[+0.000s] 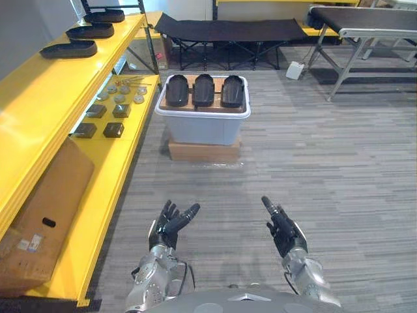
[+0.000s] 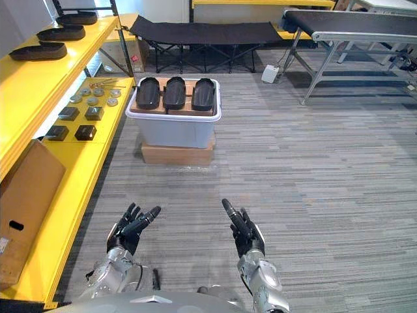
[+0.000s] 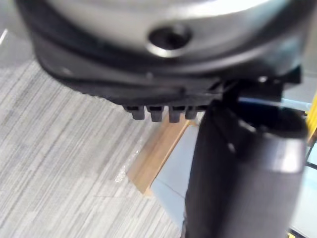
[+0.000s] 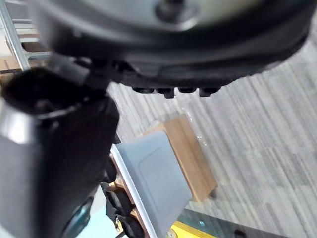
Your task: Walk over and take three plastic housings, then place them on the shelf
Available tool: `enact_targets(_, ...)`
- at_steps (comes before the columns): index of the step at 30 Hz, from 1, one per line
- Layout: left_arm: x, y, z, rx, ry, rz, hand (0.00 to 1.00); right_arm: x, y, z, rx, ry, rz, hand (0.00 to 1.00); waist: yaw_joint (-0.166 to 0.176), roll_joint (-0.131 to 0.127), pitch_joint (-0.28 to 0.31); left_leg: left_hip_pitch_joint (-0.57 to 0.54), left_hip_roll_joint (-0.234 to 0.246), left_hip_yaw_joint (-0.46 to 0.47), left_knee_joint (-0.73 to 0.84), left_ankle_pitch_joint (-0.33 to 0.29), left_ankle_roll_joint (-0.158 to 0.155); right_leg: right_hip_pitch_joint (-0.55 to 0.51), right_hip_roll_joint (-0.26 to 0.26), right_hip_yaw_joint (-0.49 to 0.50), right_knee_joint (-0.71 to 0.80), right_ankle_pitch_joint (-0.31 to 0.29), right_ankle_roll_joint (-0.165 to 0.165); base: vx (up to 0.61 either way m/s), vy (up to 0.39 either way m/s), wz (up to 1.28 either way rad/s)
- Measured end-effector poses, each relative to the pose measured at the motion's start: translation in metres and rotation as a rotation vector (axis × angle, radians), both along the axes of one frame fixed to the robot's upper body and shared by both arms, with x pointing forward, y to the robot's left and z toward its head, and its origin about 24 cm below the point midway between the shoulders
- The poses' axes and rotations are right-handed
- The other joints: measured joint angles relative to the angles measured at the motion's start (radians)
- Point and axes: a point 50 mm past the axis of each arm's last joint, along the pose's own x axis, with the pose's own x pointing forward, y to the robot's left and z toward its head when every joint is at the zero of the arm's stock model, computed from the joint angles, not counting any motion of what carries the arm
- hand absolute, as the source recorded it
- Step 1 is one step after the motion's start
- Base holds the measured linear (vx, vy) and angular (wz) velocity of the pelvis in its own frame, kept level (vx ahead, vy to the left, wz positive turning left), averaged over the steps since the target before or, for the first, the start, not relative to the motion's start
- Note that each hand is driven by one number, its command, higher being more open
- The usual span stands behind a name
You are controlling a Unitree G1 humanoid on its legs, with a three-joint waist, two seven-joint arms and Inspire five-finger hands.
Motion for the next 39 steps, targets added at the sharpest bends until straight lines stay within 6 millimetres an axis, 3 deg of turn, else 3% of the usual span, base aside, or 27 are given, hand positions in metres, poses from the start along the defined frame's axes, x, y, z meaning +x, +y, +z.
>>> enact_targets(1, 0.000, 0.001, 0.001, 0.000, -0.005, 0.005, 1.00, 0.002, 0.000, 0.001, -0.004, -0.005, 0.004, 1.00, 0.003, -0.003, 0.004, -0.008, -0.015, -0.020, -0.089, 0.045, -0.012, 0.009, -0.004, 0.010, 0.000, -0.009, 0.010, 0.43, 0.097, -0.37)
enact_targets(3, 0.000, -0.003, 0.001, -0.013, -0.003, 0.011, 1.00, 0.000, 0.002, -0.001, -0.008, 0.010, 0.004, 1.00, 0.017, 0.017, 0.011, -0.006, -0.026, -0.082, -0.267, 0.172, -0.036, 0.065, 0.004, 0.044, 0.014, -0.071, 0.063, 0.40, 0.160, -0.41)
enact_targets(5, 0.000, -0.002, 0.000, -0.012, -0.003, 0.011, 1.00, -0.006, 0.002, -0.004, -0.012, 0.030, 0.002, 1.00, 0.018, 0.033, 0.007, 0.006, -0.014, -0.084, -0.234, 0.216, -0.009, 0.084, 0.000, 0.059, 0.084, -0.160, 0.075, 0.29, 0.179, -0.25)
enact_targets(6, 0.001, 0.003, 0.002, 0.001, -0.009, 0.016, 1.00, -0.007, 0.006, -0.006, -0.008, 0.042, 0.008, 1.00, 0.016, -0.003, 0.002, 0.006, -0.043, -0.049, -0.171, 0.255, 0.020, 0.085, -0.045, 0.067, 0.166, -0.248, 0.082, 0.51, 0.250, -0.19)
enact_targets(7, 0.001, 0.007, 0.002, 0.025, -0.008, 0.008, 1.00, -0.010, 0.011, -0.011, 0.000, 0.068, 0.010, 1.00, 0.013, -0.065, -0.016, 0.028, -0.095, -0.008, -0.172, 0.248, 0.037, 0.084, -0.107, 0.063, 0.245, -0.296, 0.097, 0.55, 0.216, -0.16)
enact_targets(8, 0.004, 0.007, 0.003, 0.028, -0.012, 0.003, 1.00, -0.009, 0.012, -0.011, -0.002, 0.070, 0.014, 1.00, 0.014, -0.083, -0.019, 0.046, -0.113, 0.002, -0.184, 0.250, 0.054, 0.041, -0.136, 0.051, 0.350, -0.309, 0.095, 0.48, 0.149, -0.10)
enact_targets(9, 0.007, 0.006, 0.004, 0.028, -0.019, -0.002, 1.00, -0.005, 0.012, -0.011, -0.004, 0.073, 0.016, 1.00, 0.015, -0.085, -0.017, 0.071, -0.132, 0.007, -0.190, 0.232, 0.095, -0.074, -0.194, 0.019, 0.598, -0.244, 0.149, 0.35, 0.131, -0.06)
enact_targets(10, 0.008, 0.005, 0.005, 0.030, -0.025, -0.009, 1.00, -0.006, 0.015, -0.013, 0.013, 0.084, 0.001, 1.00, 0.015, -0.082, -0.013, 0.117, -0.140, 0.010, -0.205, 0.210, 0.128, -0.154, -0.241, -0.011, 0.797, -0.113, 0.137, 0.43, 0.193, -0.03)
enact_targets(12, 0.008, 0.004, 0.005, 0.033, -0.023, -0.006, 1.00, -0.007, 0.023, -0.014, 0.025, 0.088, 0.015, 1.00, 0.015, -0.065, -0.002, 0.188, -0.129, 0.011, -0.205, 0.174, 0.147, -0.213, -0.265, -0.040, 0.881, -0.166, 0.107, 0.49, 0.185, -0.06)
enact_targets(14, 0.012, 0.005, 0.008, 0.038, -0.038, -0.005, 1.00, -0.007, 0.030, -0.013, 0.006, 0.078, 0.037, 1.00, 0.010, -0.034, -0.002, 0.237, -0.104, 0.001, -0.208, 0.128, 0.143, -0.275, -0.237, -0.091, 0.736, -0.221, 0.115, 0.43, 0.110, -0.01)
enact_targets(15, 0.015, 0.005, 0.010, 0.040, -0.049, -0.006, 1.00, -0.006, 0.031, -0.013, 0.009, 0.073, 0.035, 1.00, 0.010, -0.028, 0.002, 0.245, -0.099, -0.004, -0.210, 0.117, 0.141, -0.299, -0.224, -0.091, 0.675, -0.221, 0.116, 0.43, 0.058, 0.11)
enact_targets(16, 0.023, 0.005, 0.014, 0.045, -0.072, -0.011, 1.00, -0.006, 0.031, -0.012, 0.013, 0.066, 0.034, 1.00, 0.004, -0.020, 0.007, 0.260, -0.093, -0.019, -0.213, 0.099, 0.141, -0.353, -0.197, -0.074, 0.542, -0.205, 0.137, 0.35, -0.008, 0.36)
enact_targets(17, 0.028, 0.005, 0.017, 0.052, -0.087, -0.018, 1.00, -0.008, 0.029, -0.013, 0.014, 0.070, 0.025, 1.00, -0.013, -0.013, 0.013, 0.275, -0.088, -0.043, -0.206, 0.084, 0.139, -0.386, -0.173, -0.043, 0.378, -0.154, 0.185, 0.36, -0.027, 0.50)
enact_targets(20, 0.029, 0.011, 0.017, 0.063, -0.091, -0.011, 1.00, -0.018, 0.023, -0.017, 0.022, 0.095, -0.017, 1.00, -0.027, -0.031, 0.014, 0.329, -0.095, -0.089, -0.170, 0.015, 0.109, -0.393, -0.163, 0.039, 0.120, 0.022, 0.224, 0.38, -0.118, 0.68)
enact_targets(22, 0.022, 0.017, 0.015, 0.059, -0.086, 0.020, 1.00, -0.025, 0.020, -0.019, 0.024, 0.104, -0.029, 1.00, -0.034, -0.057, -0.012, 0.333, -0.098, -0.132, -0.084, -0.088, 0.091, -0.391, -0.172, 0.066, 0.136, 0.059, 0.193, 0.54, -0.343, 0.67)
enact_targets(23, 0.021, 0.017, 0.014, 0.036, -0.080, 0.047, 1.00, -0.022, 0.017, -0.015, 0.018, 0.084, -0.038, 1.00, -0.022, -0.046, -0.016, 0.335, -0.073, -0.148, -0.040, -0.152, 0.076, -0.402, -0.161, 0.041, 0.196, 0.110, 0.154, 0.37, -0.295, 0.32)
enact_targets(25, 0.009, 0.015, 0.007, 0.002, -0.042, 0.095, 1.00, -0.020, 0.013, -0.010, 0.003, 0.056, -0.057, 1.00, -0.007, -0.016, -0.041, 0.364, -0.016, -0.144, -0.019, -0.176, 0.035, -0.391, -0.125, -0.004, 0.229, 0.094, 0.129, 0.46, -0.297, 0.17)
enact_targets(26, 0.004, 0.013, 0.004, -0.028, -0.026, 0.131, 1.00, -0.015, 0.012, -0.003, -0.004, 0.020, -0.067, 1.00, -0.016, 0.015, -0.030, 0.296, 0.028, -0.119, 0.150, -0.162, 0.011, -0.362, -0.094, -0.031, 0.223, 0.083, 0.108, 0.53, -0.299, 0.31)
enact_targets(27, -0.003, 0.007, 0.000, -0.050, -0.004, 0.144, 1.00, -0.013, 0.006, 0.000, -0.014, 0.005, -0.084, 1.00, -0.018, 0.027, -0.020, 0.217, 0.079, -0.096, 0.316, -0.116, -0.007, -0.306, -0.074, -0.048, 0.171, 0.086, 0.085, 0.42, -0.231, 0.38)
enact_targets(28, -0.005, 0.005, -0.001, -0.056, 0.008, 0.152, 1.00, -0.013, 0.006, 0.000, -0.018, 0.005, -0.087, 1.00, -0.012, 0.028, -0.019, 0.196, 0.099, -0.072, 0.339, -0.116, -0.007, -0.272, -0.068, -0.055, 0.141, 0.089, 0.079, 0.39, -0.216, 0.30)
enact_targets(32, -0.001, 0.007, 0.002, 0.021, -0.010, 0.170, 1.00, -0.008, 0.000, 0.013, -0.051, -0.086, -0.039, 1.00, -0.018, -0.004, -0.018, 0.134, 0.151, 0.026, 0.057, -0.082, -0.011, -0.154, -0.084, -0.074, 0.006, 0.088, 0.067, 0.37, -0.117, 0.12)
enact_targets(34, 0.012, 0.018, 0.019, 0.191, -0.075, 0.193, 1.00, -0.008, -0.005, 0.030, -0.040, -0.182, 0.041, 1.00, -0.037, -0.001, -0.015, 0.083, 0.206, 0.070, 0.007, -0.001, -0.041, -0.136, -0.106, -0.079, 0.000, 0.097, 0.082, 0.31, 0.043, -0.17)
enact_targets(35, 0.015, 0.020, 0.026, 0.209, -0.102, 0.208, 1.00, -0.010, -0.006, 0.035, -0.040, -0.206, 0.061, 1.00, -0.038, -0.002, -0.014, 0.086, 0.211, 0.090, -0.012, 0.023, -0.044, -0.132, -0.112, -0.079, 0.001, 0.096, 0.087, 0.29, 0.132, -0.29)
enact_targets(36, 0.021, 0.023, 0.042, 0.245, -0.163, 0.239, 1.00, -0.017, -0.008, 0.046, -0.047, -0.251, 0.099, 1.00, -0.041, 0.004, -0.017, 0.104, 0.212, 0.119, -0.075, 0.093, -0.040, -0.122, -0.127, -0.078, 0.002, 0.085, 0.110, 0.29, 0.208, -0.26)
enact_targets(37, 0.024, 0.025, 0.060, 0.277, -0.229, 0.289, 1.00, -0.030, -0.011, 0.057, -0.056, -0.286, 0.138, 1.00, -0.050, 0.024, -0.029, 0.122, 0.206, 0.123, -0.161, 0.230, -0.037, -0.119, -0.128, -0.077, 0.004, 0.067, 0.140, 0.30, 0.246, -0.19)
enact_targets(38, 0.025, 0.025, 0.070, 0.287, -0.269, 0.319, 1.00, -0.037, -0.012, 0.062, -0.053, -0.297, 0.157, 1.00, -0.057, 0.041, -0.039, 0.130, 0.203, 0.121, -0.196, 0.267, -0.046, -0.118, -0.122, -0.077, 0.004, 0.059, 0.152, 0.32, 0.313, 0.07)
enact_targets(39, 0.025, 0.033, 0.089, 0.348, -0.340, 0.379, 1.00, -0.048, -0.006, 0.061, -0.004, -0.292, 0.173, 1.00, -0.075, 0.028, -0.046, 0.179, 0.171, 0.124, -0.269, 0.241, -0.072, -0.111, -0.143, -0.083, 0.015, 0.042, 0.177, 0.27, 0.279, 0.20)
